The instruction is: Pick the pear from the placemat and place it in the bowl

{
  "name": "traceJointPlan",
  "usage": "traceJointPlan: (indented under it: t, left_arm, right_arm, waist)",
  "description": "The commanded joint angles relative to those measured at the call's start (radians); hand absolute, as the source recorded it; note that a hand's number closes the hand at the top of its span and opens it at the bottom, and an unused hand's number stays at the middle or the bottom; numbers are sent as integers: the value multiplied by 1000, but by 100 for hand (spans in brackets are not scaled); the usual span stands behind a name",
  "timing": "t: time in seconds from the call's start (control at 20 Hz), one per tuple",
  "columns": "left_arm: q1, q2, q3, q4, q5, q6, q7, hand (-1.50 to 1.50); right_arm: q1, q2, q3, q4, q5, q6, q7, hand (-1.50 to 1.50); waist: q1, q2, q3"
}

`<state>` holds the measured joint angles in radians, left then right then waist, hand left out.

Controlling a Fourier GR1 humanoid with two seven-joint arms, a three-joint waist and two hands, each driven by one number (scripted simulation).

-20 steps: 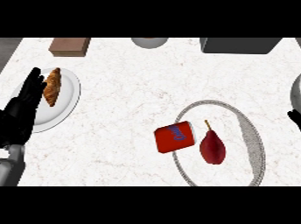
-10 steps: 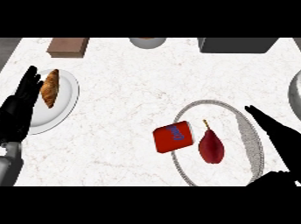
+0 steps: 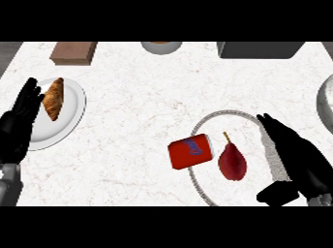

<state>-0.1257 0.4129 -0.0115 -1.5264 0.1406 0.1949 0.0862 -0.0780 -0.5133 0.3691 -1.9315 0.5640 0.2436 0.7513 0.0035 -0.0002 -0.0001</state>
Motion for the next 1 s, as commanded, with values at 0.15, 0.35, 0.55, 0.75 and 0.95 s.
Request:
traceJointPlan:
  t: [0.15, 0.35, 0.55, 0.75, 0.95]
  left_arm:
    - [11, -30, 39, -34, -31, -28, 39, 0]
    - [-44, -23, 72, 42, -28, -75, 22, 0]
    - [24, -67, 45, -70, -71, -50, 49, 0]
    - [34, -86, 75, -74, -90, -79, 49, 0]
    - [-79, -105, 64, -44, -118, -44, 127, 0]
  right_arm:
    - [2, 147, 50, 76, 164, -48, -26, -150]
    - [23, 184, 49, 177, 168, -47, -81, -150]
    - [27, 212, 34, 245, 200, -59, -132, -150]
    - [24, 240, -17, 235, 221, -26, -145, -150]
    - [11, 277, 1, 351, 285, -105, -185, -150]
  waist:
    - [-2, 0, 0]
    - [-4, 0, 0]
    - [0, -1, 0]
    - [-2, -1, 0]
    - [-2, 0, 1]
